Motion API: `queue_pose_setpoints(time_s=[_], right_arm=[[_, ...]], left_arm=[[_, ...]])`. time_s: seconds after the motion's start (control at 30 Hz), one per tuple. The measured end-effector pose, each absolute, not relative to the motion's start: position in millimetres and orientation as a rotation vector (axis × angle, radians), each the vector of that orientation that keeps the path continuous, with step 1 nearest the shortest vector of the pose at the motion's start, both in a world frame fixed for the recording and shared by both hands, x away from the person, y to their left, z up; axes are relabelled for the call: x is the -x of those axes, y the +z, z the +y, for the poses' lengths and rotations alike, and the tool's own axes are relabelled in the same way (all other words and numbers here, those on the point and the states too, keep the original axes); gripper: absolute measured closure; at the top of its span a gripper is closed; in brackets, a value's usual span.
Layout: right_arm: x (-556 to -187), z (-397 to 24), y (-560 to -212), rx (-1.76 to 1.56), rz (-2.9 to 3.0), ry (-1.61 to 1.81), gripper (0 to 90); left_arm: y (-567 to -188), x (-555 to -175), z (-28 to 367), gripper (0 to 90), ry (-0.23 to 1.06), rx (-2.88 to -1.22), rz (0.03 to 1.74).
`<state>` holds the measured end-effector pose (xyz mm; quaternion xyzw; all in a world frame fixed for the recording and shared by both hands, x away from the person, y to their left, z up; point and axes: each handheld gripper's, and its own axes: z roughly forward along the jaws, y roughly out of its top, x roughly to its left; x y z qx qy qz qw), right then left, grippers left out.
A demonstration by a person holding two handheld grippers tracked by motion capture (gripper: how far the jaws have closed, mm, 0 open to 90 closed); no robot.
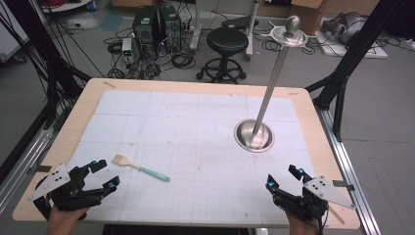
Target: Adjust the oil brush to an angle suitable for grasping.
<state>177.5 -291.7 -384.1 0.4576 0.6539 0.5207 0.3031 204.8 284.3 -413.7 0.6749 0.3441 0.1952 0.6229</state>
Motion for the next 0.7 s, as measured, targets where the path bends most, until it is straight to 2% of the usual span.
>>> queue_pose_setpoints(time_s=[0.23,0.37,0.47,0.5,0.53,0.6,0.7], right_arm=[[-176.6,-293.1,-384.7,-1.213,1.734,1.389,20.9],[-175.7,-294.1,-385.7,-1.223,1.731,1.398,20.9],[-173.5,-294.5,-384.9,-1.211,1.732,1.402,20.9],[-173.5,-294.5,-384.9,-1.211,1.732,1.402,20.9],[-173.0,-294.1,-384.5,-1.208,1.731,1.404,20.9],[-172.4,-291.7,-383.6,-1.193,1.74,1.398,20.9],[-172.1,-289.7,-383.6,-1.195,1.752,1.389,20.9]], left_arm=[[-415.3,-206.7,281.3,21.7,0.439,-1.563,0.791],[-418.9,-211.6,271.1,26.9,0.363,-1.634,0.76],[-420.7,-213.6,256.8,44.2,0.311,-1.71,0.687],[-420.7,-213.6,256.8,55.1,0.311,-1.71,0.687],[-421.1,-213.4,254.2,55.1,0.302,-1.731,0.673],[-423.1,-213.4,248.1,87.3,0.321,-1.787,0.702],[-428.8,-218.7,239.4,89.7,0.336,-1.836,0.733]])
